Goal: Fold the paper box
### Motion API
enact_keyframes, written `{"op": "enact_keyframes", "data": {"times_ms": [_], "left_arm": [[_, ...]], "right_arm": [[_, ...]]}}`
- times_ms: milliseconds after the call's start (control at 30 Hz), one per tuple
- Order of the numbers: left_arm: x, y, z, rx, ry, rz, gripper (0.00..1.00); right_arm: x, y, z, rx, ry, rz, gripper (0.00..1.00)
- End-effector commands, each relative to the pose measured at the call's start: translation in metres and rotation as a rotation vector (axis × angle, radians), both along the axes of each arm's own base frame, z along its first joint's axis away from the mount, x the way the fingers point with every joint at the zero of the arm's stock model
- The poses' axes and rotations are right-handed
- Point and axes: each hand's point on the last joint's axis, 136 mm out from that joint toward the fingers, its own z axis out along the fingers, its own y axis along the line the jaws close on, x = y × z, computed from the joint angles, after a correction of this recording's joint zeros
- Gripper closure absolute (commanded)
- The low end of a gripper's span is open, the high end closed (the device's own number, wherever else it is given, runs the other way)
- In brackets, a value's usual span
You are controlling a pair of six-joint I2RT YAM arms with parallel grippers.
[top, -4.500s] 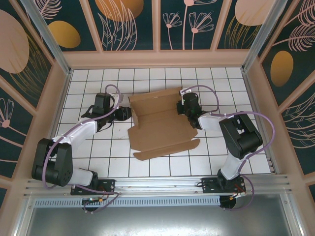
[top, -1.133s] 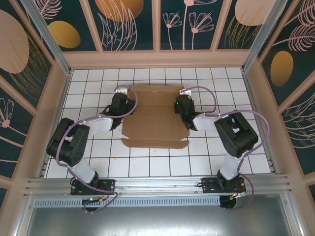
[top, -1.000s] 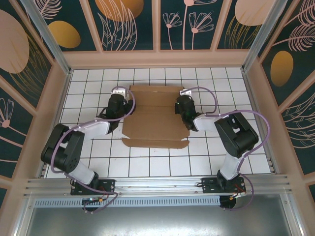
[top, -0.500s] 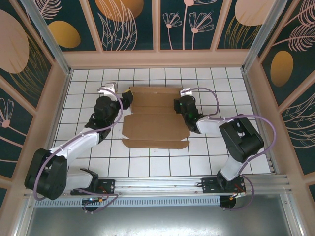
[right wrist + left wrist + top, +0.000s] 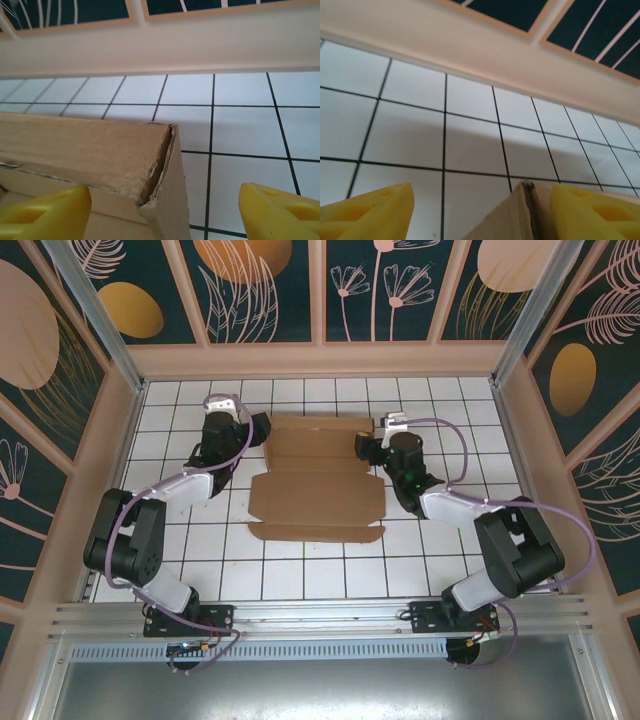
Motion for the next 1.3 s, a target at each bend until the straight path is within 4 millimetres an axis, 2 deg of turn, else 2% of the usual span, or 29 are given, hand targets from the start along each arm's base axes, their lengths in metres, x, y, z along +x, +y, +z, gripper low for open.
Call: {"op": "enact_keyframes", "data": {"times_ms": [0,100,233,333,500,567,600,700,833,967,1033,1133,1233,1267], "left_arm": [[-0.002,-0.010,-0.004,-0.047,0.013,-0.043,0.29],[-0.004,-0.007,-0.018,-0.029,0.048,-0.031,0.31],[-0.006,-0.006,-0.028,-0.024,0.072,-0.026,0.34],[-0.005,-0.008,-0.031,-0.022,0.083,-0.034,0.36],[-0.006,-0.008,-0.036,-0.014,0.098,-0.042,0.38],[-0.006,-0.008,-0.028,-0.014,0.087,-0.043,0.35],[-0.006,-0.008,-0.022,-0.012,0.077,-0.044,0.33],[-0.007,-0.003,0.012,-0.001,0.027,-0.025,0.25],[-0.016,0.009,0.077,0.023,-0.072,0.009,0.21],[-0.042,0.029,0.131,0.041,-0.157,0.068,0.20],[-0.060,0.034,0.150,-0.001,-0.209,0.075,0.20],[-0.081,0.030,0.158,-0.013,-0.213,0.021,0.22],[-0.092,0.030,0.146,0.047,-0.199,-0.015,0.21],[-0.096,0.036,0.145,0.038,-0.221,0.015,0.21]], "right_arm": [[-0.010,0.011,0.035,0.139,-0.089,0.109,0.22],[-0.006,0.011,0.041,0.187,-0.084,0.116,0.22],[0.011,0.012,0.036,0.180,-0.033,0.078,0.24],[0.022,0.008,0.017,0.149,0.037,0.021,0.27],[0.028,-0.003,-0.031,0.097,0.160,-0.064,0.32],[0.029,-0.004,-0.045,0.071,0.200,-0.076,0.34],[0.030,-0.004,-0.045,0.063,0.203,-0.075,0.35],[0.032,-0.009,-0.022,0.055,0.157,-0.096,0.35],[0.035,-0.018,0.024,0.013,0.069,-0.135,0.36],[0.029,-0.024,0.056,-0.041,0.007,-0.137,0.36],[0.025,-0.019,0.067,-0.057,-0.004,-0.114,0.38],[0.023,-0.007,0.070,-0.108,0.054,-0.072,0.48],[0.018,0.011,0.075,-0.114,0.043,-0.010,0.64],[0.017,0.016,0.075,-0.096,0.045,0.003,0.65]]}}
